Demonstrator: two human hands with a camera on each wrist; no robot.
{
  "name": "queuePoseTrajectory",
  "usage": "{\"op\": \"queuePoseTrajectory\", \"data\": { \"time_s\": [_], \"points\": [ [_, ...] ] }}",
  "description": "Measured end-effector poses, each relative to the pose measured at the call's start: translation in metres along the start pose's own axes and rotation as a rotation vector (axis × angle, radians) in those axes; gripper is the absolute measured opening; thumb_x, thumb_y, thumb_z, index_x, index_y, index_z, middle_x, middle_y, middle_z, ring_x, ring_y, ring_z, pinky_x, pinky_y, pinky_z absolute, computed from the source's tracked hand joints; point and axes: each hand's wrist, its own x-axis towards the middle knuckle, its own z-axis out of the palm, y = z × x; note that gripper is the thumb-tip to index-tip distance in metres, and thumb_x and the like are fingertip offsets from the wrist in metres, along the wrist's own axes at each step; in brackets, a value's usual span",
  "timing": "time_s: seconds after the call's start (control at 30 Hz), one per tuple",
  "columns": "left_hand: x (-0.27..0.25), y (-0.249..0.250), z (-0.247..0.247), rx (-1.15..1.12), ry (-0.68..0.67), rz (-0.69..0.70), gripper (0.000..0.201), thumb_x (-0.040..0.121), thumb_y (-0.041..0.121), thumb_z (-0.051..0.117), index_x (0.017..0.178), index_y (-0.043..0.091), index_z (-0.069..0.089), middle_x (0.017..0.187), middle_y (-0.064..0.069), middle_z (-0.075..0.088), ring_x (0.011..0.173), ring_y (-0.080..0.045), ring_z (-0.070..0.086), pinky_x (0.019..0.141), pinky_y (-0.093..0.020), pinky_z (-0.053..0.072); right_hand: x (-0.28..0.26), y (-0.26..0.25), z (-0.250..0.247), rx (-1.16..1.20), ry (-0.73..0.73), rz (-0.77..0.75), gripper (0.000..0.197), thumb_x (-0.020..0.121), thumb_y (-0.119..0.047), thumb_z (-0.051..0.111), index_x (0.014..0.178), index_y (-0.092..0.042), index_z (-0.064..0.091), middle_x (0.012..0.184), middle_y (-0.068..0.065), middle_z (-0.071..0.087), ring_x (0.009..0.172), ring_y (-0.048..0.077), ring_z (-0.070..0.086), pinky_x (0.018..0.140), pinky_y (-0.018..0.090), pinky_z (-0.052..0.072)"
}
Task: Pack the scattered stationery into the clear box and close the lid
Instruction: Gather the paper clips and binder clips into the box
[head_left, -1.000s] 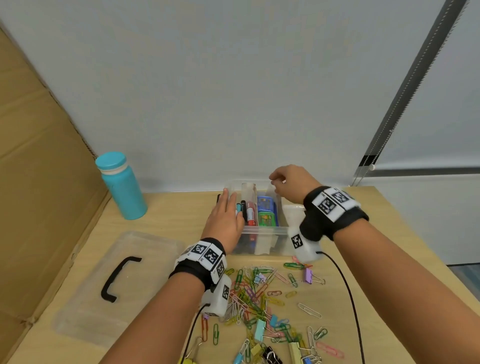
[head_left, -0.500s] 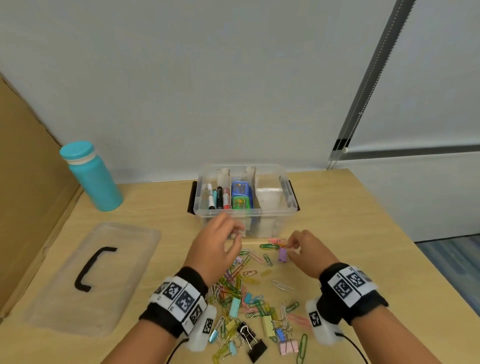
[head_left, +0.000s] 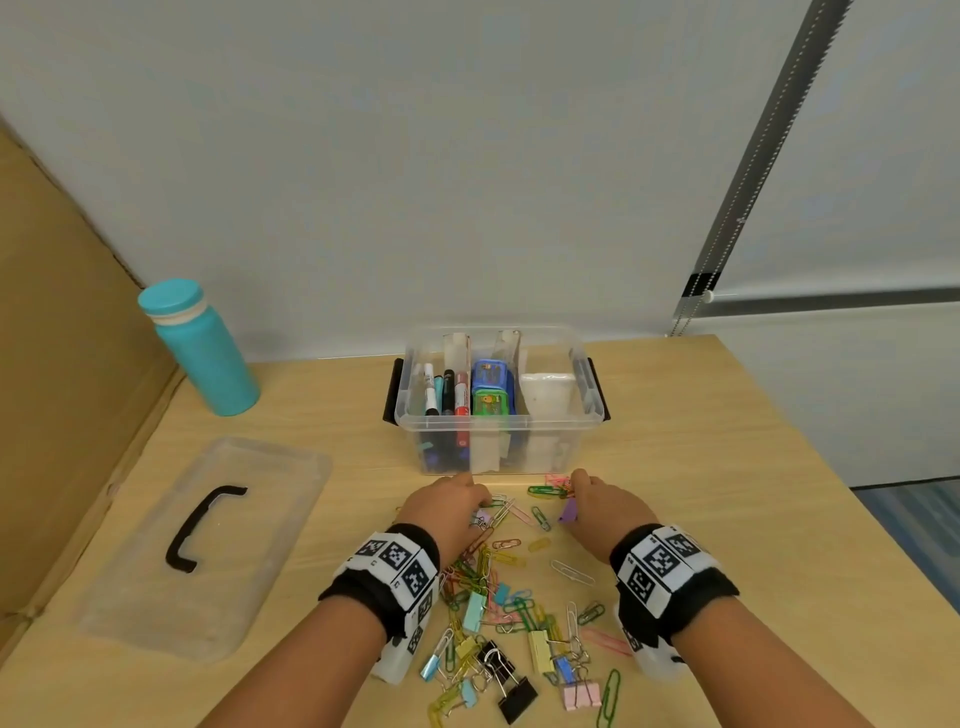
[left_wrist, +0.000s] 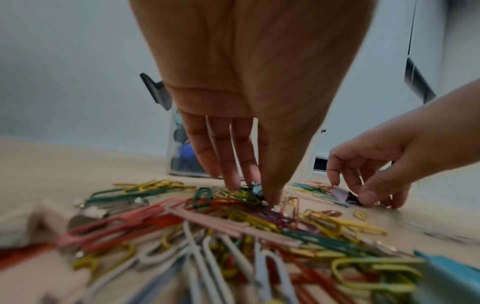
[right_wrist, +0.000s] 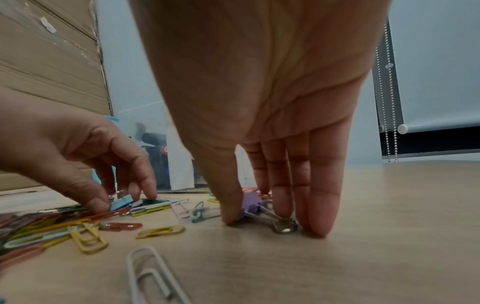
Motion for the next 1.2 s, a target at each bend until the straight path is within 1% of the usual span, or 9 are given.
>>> {"op": "queuePoseTrajectory", "data": {
  "time_s": [0.33, 0.43, 0.57, 0.67, 0.73, 0.8, 0.9, 1.07, 1.2],
  "points": [
    [-0.007, -0.01, -0.002, -0.173, 0.033, -0.041, 0.039, 0.086, 0.023, 0.061, 0.124, 0.021, 0.055, 0.118, 0.0, 0.053, 0.103, -0.017, 0.056, 0.092, -0.029, 0.047, -0.012, -0.004, 0.0, 0.003, -0.001, -0.013, 0.041, 0.085, -0.032, 0.059, 0.119, -0.013, 0.046, 0.119, 0.007, 0.05, 0.109, 0.023, 0.053, 0.089, 0.034, 0.047],
    [-0.017, -0.015, -0.005, -0.319, 0.087, -0.052, 0.032, 0.084, 0.018, 0.064, 0.116, 0.021, 0.061, 0.105, 0.003, 0.049, 0.087, -0.01, 0.055, 0.086, -0.02, 0.046, -0.017, 0.005, -0.005, 0.42, 0.036, 0.035, 0.024, 0.082, -0.034, 0.064, 0.094, -0.017, 0.052, 0.101, 0.004, 0.06, 0.089, 0.019, 0.057, 0.078, 0.031, 0.048],
    [-0.032, -0.024, -0.008, -0.502, 0.075, -0.082, 0.022, 0.08, 0.009, 0.065, 0.097, 0.022, 0.064, 0.099, 0.004, 0.047, 0.066, -0.008, 0.053, 0.071, -0.014, 0.045, -0.028, 0.009, -0.011, 1.352, -0.135, -0.015, 0.005, 0.095, -0.012, 0.047, 0.092, -0.008, 0.047, 0.088, 0.014, 0.065, 0.083, 0.025, 0.066, 0.085, 0.04, 0.053],
    [-0.042, -0.026, -0.008, -0.577, 0.066, -0.107, 0.021, 0.081, 0.01, 0.065, 0.089, 0.027, 0.056, 0.092, 0.007, 0.049, 0.059, -0.005, 0.048, 0.059, -0.009, 0.039, -0.035, 0.009, -0.008, 1.921, -0.32, -0.055, 0.024, 0.079, -0.008, 0.046, 0.103, -0.005, 0.05, 0.093, 0.023, 0.062, 0.093, 0.038, 0.064, 0.086, 0.042, 0.055],
    [-0.048, -0.024, -0.008, -0.645, 0.04, -0.101, 0.024, 0.083, 0.008, 0.064, 0.088, 0.027, 0.051, 0.08, 0.01, 0.05, 0.053, -0.001, 0.043, 0.053, -0.009, 0.037, -0.036, 0.005, -0.004, 2.046, -0.328, -0.057, 0.037, 0.072, -0.014, 0.053, 0.108, -0.004, 0.052, 0.094, 0.022, 0.061, 0.092, 0.037, 0.064, 0.086, 0.043, 0.055],
    [-0.054, -0.022, -0.007, -0.658, -0.004, -0.071, 0.022, 0.084, 0.006, 0.059, 0.094, 0.022, 0.048, 0.084, 0.01, 0.049, 0.052, -0.001, 0.041, 0.051, -0.01, 0.037, -0.041, -0.006, -0.002, 1.927, -0.265, -0.027, 0.022, 0.085, -0.017, 0.053, 0.103, -0.005, 0.054, 0.084, 0.015, 0.058, 0.079, 0.029, 0.064, 0.077, 0.039, 0.057],
    [-0.062, -0.018, -0.003, -0.575, -0.073, -0.03, 0.017, 0.09, 0.005, 0.046, 0.098, 0.02, 0.044, 0.086, 0.008, 0.045, 0.06, -0.005, 0.041, 0.054, -0.016, 0.034, -0.049, -0.024, 0.001, 1.405, -0.2, -0.04, 0.013, 0.095, -0.005, 0.044, 0.092, -0.01, 0.055, 0.077, 0.01, 0.058, 0.065, 0.021, 0.059, 0.062, 0.029, 0.051],
    [-0.074, -0.007, 0.001, -0.402, -0.163, 0.033, 0.014, 0.092, 0.011, 0.041, 0.094, 0.024, 0.048, 0.107, 0.002, 0.044, 0.101, -0.014, 0.045, 0.095, -0.031, 0.04, -0.061, -0.04, 0.015, 0.532, -0.09, -0.17, 0.024, 0.091, -0.007, 0.044, 0.092, -0.026, 0.06, 0.087, -0.004, 0.062, 0.077, 0.018, 0.06, 0.074, 0.028, 0.05],
    [-0.077, -0.001, 0.006, -0.222, -0.214, 0.083, 0.031, 0.086, 0.034, 0.057, 0.113, 0.023, 0.049, 0.118, 0.001, 0.042, 0.103, -0.018, 0.052, 0.092, -0.036, 0.045, -0.066, -0.054, 0.022, 0.271, -0.109, -0.152, 0.016, 0.085, -0.027, 0.062, 0.094, -0.027, 0.049, 0.075, -0.015, 0.045, 0.077, 0.014, 0.049, 0.069, 0.026, 0.04]
  ]
}}
